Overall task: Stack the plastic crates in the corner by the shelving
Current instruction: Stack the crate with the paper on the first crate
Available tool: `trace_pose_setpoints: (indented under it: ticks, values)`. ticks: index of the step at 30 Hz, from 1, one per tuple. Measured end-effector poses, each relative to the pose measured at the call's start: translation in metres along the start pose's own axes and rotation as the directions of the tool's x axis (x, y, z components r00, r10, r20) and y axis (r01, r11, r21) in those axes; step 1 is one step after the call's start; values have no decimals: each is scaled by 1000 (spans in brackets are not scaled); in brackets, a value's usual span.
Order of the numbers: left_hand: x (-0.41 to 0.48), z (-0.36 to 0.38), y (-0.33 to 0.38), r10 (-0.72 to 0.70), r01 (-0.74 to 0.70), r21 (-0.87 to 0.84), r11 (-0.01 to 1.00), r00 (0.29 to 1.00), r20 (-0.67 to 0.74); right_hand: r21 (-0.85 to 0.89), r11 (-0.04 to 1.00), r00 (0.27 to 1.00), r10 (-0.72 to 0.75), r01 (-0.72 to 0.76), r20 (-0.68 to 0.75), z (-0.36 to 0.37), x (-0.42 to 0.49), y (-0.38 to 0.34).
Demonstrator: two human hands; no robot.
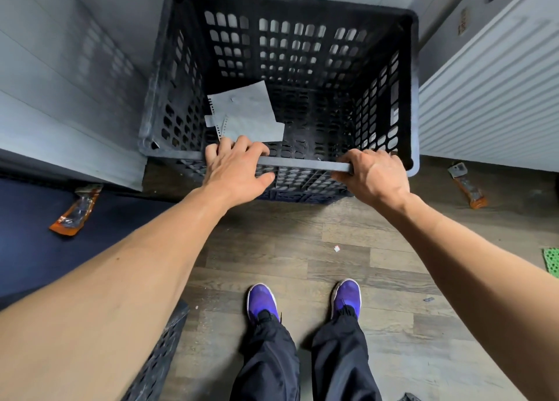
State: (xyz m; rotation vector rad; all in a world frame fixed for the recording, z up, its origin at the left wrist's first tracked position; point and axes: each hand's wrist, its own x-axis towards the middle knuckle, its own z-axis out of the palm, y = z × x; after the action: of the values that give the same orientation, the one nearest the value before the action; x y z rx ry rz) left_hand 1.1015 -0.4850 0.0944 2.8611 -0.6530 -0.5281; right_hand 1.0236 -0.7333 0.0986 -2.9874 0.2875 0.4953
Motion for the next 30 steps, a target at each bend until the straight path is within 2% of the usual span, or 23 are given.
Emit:
trace_pose_setpoints:
  ticks: [7,10,14,20,26,30]
  values:
    - [-12,-4,1,61,-61,19,998,998,23,18,998,994,-51,53,-102,7,-42,1]
    - [-27,0,8,76,-77,27,997,996,42,49,999,998,-8,11,-54,7,-60,-2]
    - [-48,-2,31,59,-57,-71,996,998,34,175,984,1000,12,-9,-18,3,-79,-8]
    - [-85,0,97,135,-135,-163,977,991,-11,389,921,999,27,-34,24,-5,-132,-3]
    - [-138,34,169,230,-215,-201,956,971,56,500,842,980,168,-201,110,20,-220,27]
    - [-199,81,228,353,-316,-212,925,920,171,548,766,942,276,-335,190,57,-309,66]
